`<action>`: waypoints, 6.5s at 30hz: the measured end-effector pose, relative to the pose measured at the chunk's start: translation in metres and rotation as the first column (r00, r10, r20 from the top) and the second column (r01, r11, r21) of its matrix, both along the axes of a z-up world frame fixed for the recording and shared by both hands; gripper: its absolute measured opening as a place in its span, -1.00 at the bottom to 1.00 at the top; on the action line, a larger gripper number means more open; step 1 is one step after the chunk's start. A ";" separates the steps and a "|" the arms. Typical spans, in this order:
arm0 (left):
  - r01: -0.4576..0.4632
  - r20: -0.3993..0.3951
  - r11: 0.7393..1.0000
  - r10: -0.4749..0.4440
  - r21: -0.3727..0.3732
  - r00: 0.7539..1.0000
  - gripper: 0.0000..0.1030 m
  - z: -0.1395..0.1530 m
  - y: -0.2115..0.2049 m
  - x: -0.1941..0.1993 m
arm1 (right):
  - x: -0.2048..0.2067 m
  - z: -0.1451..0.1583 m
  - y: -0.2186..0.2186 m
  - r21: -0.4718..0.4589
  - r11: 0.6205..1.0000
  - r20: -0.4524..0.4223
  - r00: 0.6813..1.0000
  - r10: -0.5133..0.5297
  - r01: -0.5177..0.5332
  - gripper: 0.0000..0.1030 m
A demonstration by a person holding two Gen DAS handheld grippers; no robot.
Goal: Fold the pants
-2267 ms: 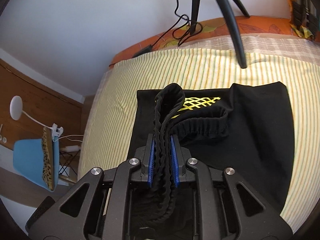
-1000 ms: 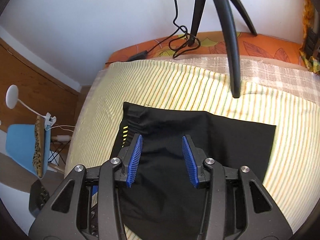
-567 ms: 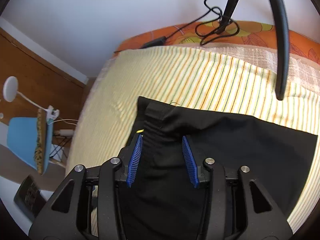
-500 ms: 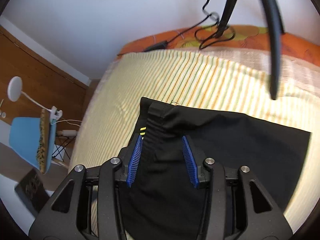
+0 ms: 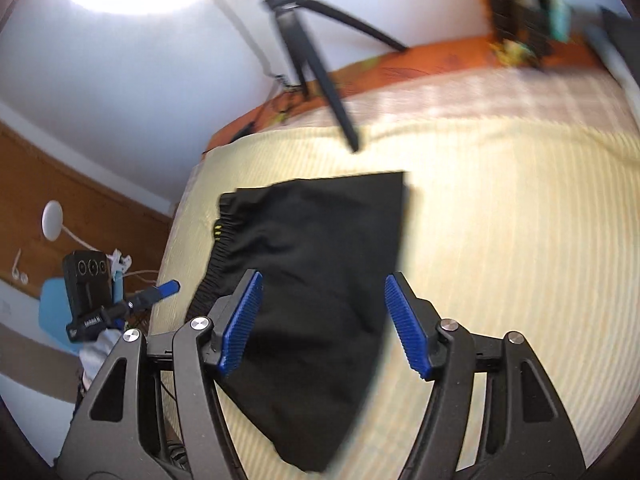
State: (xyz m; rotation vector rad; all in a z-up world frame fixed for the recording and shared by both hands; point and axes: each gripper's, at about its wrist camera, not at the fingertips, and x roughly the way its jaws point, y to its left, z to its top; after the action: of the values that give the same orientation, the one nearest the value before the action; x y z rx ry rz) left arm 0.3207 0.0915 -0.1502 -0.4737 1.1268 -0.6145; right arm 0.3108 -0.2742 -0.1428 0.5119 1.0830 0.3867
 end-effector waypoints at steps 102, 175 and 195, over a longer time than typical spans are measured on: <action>0.253 0.468 0.963 -0.269 0.099 0.842 -0.74 0.137 -0.222 -0.030 | -0.119 0.159 -0.114 -0.124 0.985 0.437 0.898 -0.053 0.119 -0.89; 0.237 0.467 0.927 -0.354 0.292 0.810 -0.08 0.122 -0.477 0.066 | -0.019 0.142 -0.387 -0.458 0.754 0.328 0.877 -0.350 0.472 0.24; 0.220 0.515 0.938 -0.333 0.270 0.790 0.42 0.175 -0.410 -0.052 | -0.149 0.195 -0.284 -0.531 0.693 0.412 0.863 -0.292 0.488 0.69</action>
State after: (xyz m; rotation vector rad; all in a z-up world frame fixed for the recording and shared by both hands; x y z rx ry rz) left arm 0.2692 -0.3185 0.0249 0.0602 0.6836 -0.8251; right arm 0.1615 -0.5586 0.0524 0.0703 0.7112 -0.2862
